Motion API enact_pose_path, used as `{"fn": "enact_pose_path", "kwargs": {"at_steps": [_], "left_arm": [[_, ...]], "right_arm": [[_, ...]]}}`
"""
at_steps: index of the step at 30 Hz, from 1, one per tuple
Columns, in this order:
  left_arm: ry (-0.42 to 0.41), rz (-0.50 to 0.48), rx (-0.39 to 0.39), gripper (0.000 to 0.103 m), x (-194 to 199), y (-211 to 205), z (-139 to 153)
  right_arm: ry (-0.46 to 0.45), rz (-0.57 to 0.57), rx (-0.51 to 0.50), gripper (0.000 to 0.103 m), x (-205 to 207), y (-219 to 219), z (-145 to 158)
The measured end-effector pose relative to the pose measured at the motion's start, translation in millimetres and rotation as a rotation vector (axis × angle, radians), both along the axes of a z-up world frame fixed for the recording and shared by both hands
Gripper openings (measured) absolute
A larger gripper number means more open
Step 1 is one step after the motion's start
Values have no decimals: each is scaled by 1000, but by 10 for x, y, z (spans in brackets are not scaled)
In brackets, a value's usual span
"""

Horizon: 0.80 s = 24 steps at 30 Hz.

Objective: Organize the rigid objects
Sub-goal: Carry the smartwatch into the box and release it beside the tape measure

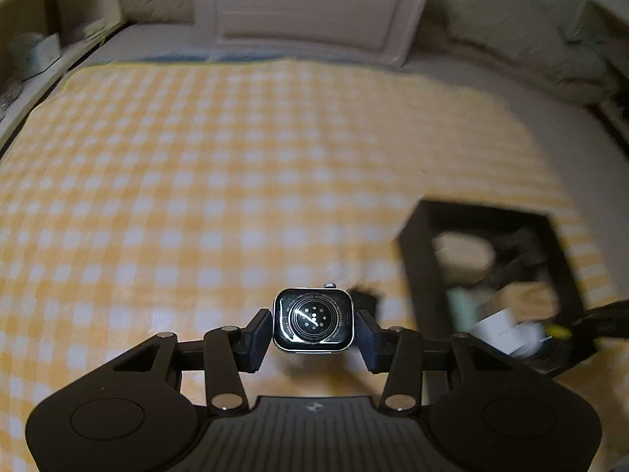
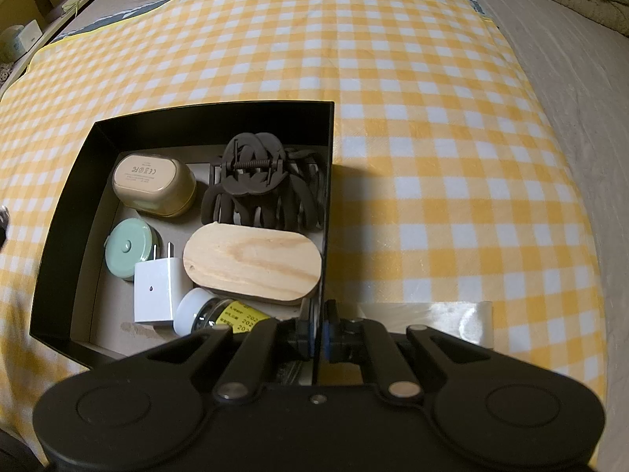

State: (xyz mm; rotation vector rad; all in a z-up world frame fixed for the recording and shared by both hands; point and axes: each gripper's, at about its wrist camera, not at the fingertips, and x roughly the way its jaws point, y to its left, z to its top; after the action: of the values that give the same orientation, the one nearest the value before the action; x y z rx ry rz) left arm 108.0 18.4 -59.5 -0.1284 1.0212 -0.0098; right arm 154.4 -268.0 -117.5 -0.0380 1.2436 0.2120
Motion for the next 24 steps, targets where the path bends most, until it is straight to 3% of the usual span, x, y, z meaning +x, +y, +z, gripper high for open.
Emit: {"fn": "enact_pose_path", "kwargs": {"at_steps": [7, 10, 14, 24], "left_arm": [[0, -104, -135, 47, -1, -398, 171], [21, -172, -149, 47, -70, -602, 154], [22, -300, -104, 47, -110, -886, 154], [90, -752, 92, 47, -19, -1313, -20]], "right_arm": [[-1, 2, -1, 5, 0, 5, -1], [0, 2, -1, 5, 3, 1, 0], [0, 3, -2, 5, -1, 10, -3], [-2, 4, -2, 5, 4, 6, -3]]}}
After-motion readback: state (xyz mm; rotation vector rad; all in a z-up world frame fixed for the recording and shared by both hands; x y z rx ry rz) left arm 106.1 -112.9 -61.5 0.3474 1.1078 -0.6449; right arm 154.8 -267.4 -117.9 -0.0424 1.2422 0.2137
